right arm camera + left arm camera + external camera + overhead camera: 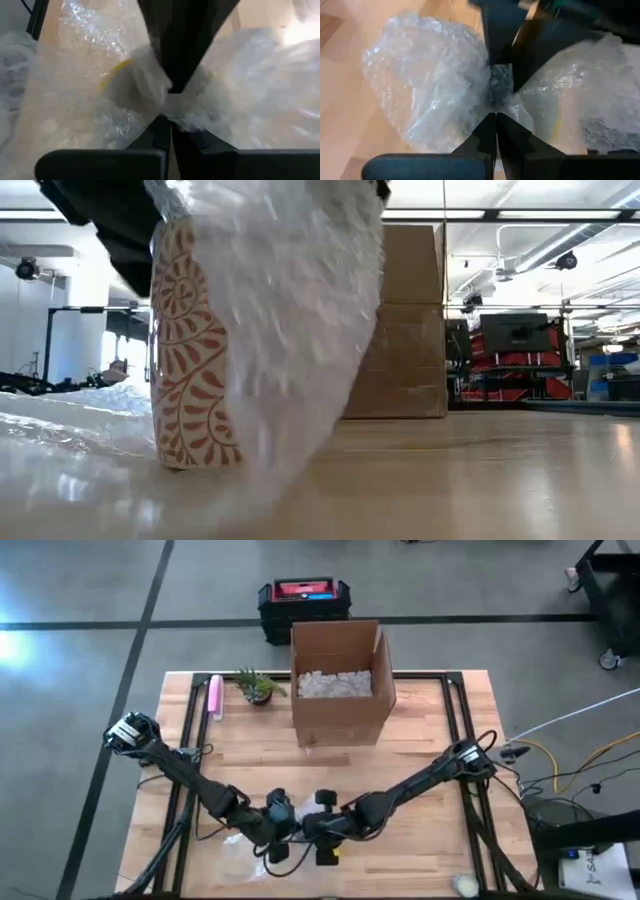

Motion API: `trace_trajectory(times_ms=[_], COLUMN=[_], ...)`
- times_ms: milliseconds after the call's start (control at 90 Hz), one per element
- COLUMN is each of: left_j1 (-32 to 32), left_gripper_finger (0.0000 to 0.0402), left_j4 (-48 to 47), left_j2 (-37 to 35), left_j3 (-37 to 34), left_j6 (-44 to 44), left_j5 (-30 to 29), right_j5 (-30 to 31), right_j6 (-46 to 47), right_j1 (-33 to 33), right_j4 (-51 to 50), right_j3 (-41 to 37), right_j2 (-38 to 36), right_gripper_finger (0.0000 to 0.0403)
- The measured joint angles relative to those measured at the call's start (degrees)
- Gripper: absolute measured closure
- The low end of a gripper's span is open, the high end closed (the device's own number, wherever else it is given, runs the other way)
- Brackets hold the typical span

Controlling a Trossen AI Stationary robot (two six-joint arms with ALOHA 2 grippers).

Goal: Wrap mug
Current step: Wrap the yellow mug with a bubble wrap

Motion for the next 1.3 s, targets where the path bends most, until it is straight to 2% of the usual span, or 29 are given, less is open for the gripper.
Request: trace_trajectory(times_ms=[111, 211, 344, 411, 467, 578, 644, 989, 1044, 1122, 1211, 1300], left_j1=[0.04, 0.05, 0.0, -0.02, -0.02, -0.02, -0.02, -0.43, -0.91, -1.87, -2.71, -2.67], left_gripper_finger=[0.0401, 0.0401, 0.0401, 0.0401, 0.0401, 0.0401, 0.0401, 0.0402, 0.0402, 0.0402, 0.0402, 0.0402], left_j4=[5.67, 6.65, 6.36, 6.37, 6.35, 6.35, 6.35, 5.75, 2.99, -5.45, -16.23, -17.14], left_j2=[0.02, 0.11, 0.15, 0.17, 0.2, 0.2, 0.2, -1.01, -2.07, -2.82, -2.26, -0.96], left_j3=[-2.04, -2.07, -1.65, -1.55, -1.54, -1.54, -1.54, 0.3, 2.71, 6.66, 9.42, 9.74], left_j6=[0.25, 1.28, 1.41, 1.53, 1.65, 1.65, 1.65, 0.17, 0.05, -0.32, -1.38, -1.51], left_j5=[0.03, 0.25, 0.32, 0.34, 0.34, 0.36, 0.45, 1.03, 0.99, 0.13, -3.79, -7.5], right_j5=[0.01, 0.91, 14.15, 16.3, 14.41, 5.06, 1.5, 1.09, 1.07, 1.07, 1.07, 1.07], right_j6=[-0.85, -1.58, -2.3, -2.42, -2.63, -4.88, -5.35, -3.83, -3.79, -3.8, -3.81, -3.81], right_j1=[0.2, 0.24, -0.09, -0.89, -1.44, -0.88, 0.19, 1.0, 0.96, 0.96, 0.96, 0.94], right_j4=[-9.18, -17.81, -22.91, -21.64, -18.02, -8.15, -4.82, -4.0, -4.06, -4.06, -4.08, -4.05], right_j3=[6.56, 12.37, 13.86, 12.33, 10.73, 7.7, 6.4, 4.23, 4.23, 4.23, 4.21, 4.2], right_j2=[-1.09, -1.33, -1.33, -1.22, -0.69, 0.24, 0.5, 5.08, 5.35, 5.41, 5.39, 5.39], right_gripper_finger=[0.0403, 0.0403, 0.0403, 0.0403, 0.0403, 0.0403, 0.0403, 0.0403, 0.0403, 0.0403, 0.0403, 0.0403])
